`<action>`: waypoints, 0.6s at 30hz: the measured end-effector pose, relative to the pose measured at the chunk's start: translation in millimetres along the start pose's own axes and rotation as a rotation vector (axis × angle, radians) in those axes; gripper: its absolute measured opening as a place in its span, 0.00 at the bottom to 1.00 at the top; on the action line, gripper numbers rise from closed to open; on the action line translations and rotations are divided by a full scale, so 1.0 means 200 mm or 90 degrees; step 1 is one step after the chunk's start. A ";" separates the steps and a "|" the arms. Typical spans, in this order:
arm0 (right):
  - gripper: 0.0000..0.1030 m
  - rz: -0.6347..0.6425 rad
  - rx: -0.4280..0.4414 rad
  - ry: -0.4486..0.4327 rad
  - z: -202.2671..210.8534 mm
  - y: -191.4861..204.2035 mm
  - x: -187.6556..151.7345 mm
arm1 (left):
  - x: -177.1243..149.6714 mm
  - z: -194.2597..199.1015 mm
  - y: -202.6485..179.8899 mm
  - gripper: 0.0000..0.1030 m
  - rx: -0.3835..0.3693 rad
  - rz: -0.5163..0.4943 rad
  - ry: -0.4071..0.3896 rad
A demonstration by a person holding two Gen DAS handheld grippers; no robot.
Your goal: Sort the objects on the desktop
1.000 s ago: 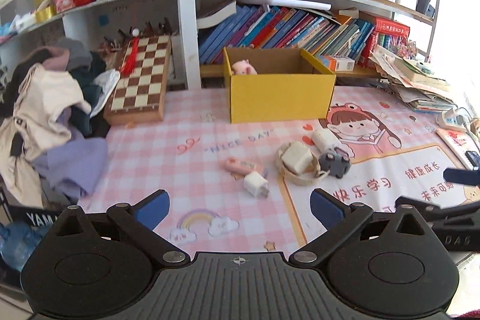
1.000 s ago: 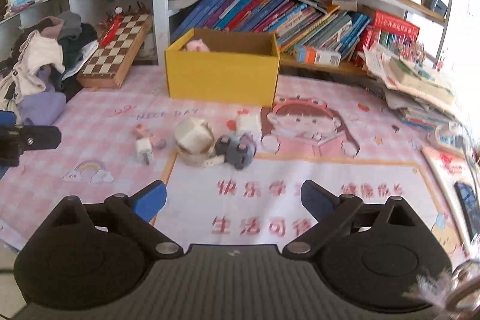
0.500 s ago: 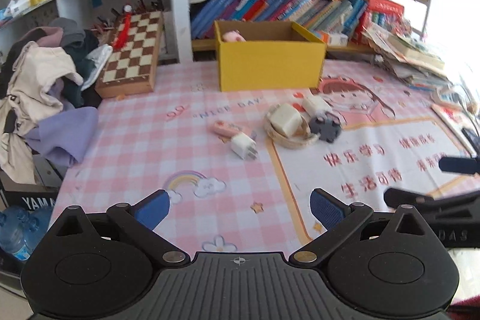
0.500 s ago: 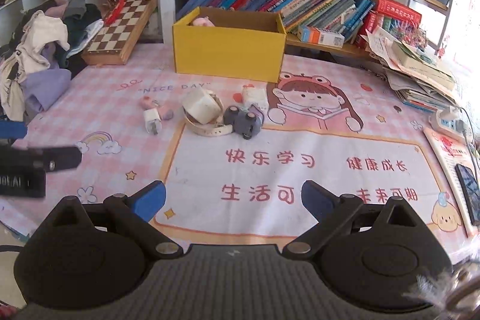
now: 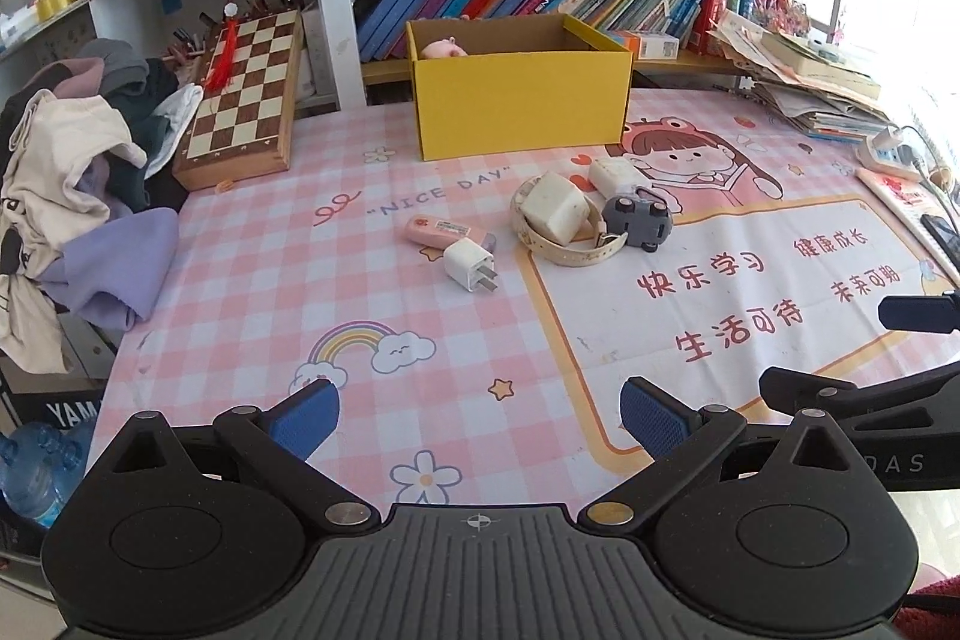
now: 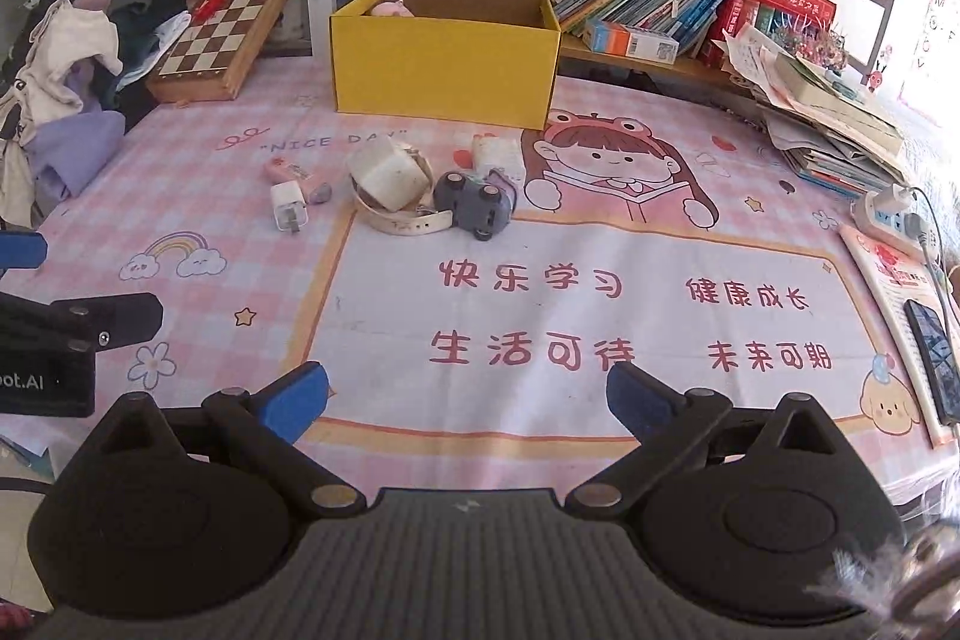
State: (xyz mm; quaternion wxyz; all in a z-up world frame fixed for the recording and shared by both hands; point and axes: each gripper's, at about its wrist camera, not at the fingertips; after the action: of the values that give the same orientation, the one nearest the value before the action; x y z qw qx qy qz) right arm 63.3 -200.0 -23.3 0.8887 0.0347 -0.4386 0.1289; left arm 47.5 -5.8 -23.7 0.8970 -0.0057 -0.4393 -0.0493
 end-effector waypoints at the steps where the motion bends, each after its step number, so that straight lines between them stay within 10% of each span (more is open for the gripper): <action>1: 0.98 -0.001 0.000 0.001 0.00 0.00 0.00 | 0.00 0.00 0.00 0.99 0.000 -0.002 0.000; 18: 0.99 -0.010 0.003 0.023 -0.03 -0.05 -0.01 | 0.01 -0.04 -0.03 0.98 0.002 0.005 0.007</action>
State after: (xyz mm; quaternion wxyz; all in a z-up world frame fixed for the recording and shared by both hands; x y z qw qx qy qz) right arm 69.6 -208.9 -28.7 0.8975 0.0378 -0.4217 0.1235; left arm 54.0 -12.0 -26.4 0.8997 -0.0061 -0.4342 -0.0452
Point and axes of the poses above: each gripper's, at about its wrist camera, not at the fingertips, and z roughly against the way its jaws point, y to its left, x to its top, and after that the axes turned 8 degrees about -y, right-handed
